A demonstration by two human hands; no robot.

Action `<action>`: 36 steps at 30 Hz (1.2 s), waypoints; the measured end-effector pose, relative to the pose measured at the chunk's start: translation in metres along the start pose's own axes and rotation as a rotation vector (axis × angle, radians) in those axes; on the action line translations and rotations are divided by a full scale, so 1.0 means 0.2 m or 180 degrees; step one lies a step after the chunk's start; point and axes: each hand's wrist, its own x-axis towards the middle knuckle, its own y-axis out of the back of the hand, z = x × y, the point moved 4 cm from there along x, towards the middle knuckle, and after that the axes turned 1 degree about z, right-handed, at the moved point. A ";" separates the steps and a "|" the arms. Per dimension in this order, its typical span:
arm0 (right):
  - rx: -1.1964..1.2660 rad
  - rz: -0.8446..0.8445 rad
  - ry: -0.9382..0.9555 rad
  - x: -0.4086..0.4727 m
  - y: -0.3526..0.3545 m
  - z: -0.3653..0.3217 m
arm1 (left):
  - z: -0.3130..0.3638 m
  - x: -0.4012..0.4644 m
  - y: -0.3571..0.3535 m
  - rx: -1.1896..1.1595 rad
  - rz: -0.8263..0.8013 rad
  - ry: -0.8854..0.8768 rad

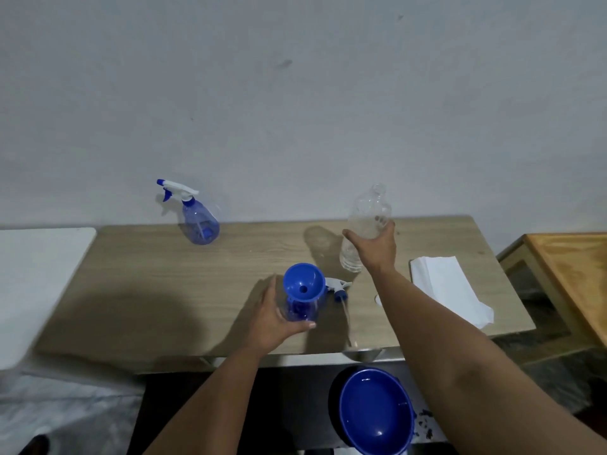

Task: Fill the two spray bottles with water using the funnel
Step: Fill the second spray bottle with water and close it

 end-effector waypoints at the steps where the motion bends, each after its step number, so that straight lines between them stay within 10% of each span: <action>1: 0.0019 0.0084 -0.0021 0.01 0.00 -0.01 | 0.00 0.00 0.00 -0.0016 0.0013 -0.0047; 14: 0.0274 0.0148 0.0827 -0.14 0.22 -0.34 | -0.02 -0.04 0.05 -0.0042 0.0166 -0.0340; 25: -0.1039 -0.1748 0.1239 -0.32 0.23 -0.46 | 0.04 0.03 0.07 -0.0379 0.0274 -0.0518; 36: -0.1964 -0.2525 0.0910 -0.48 0.27 -0.25 | 0.09 0.05 0.03 -0.0296 0.0016 -0.0557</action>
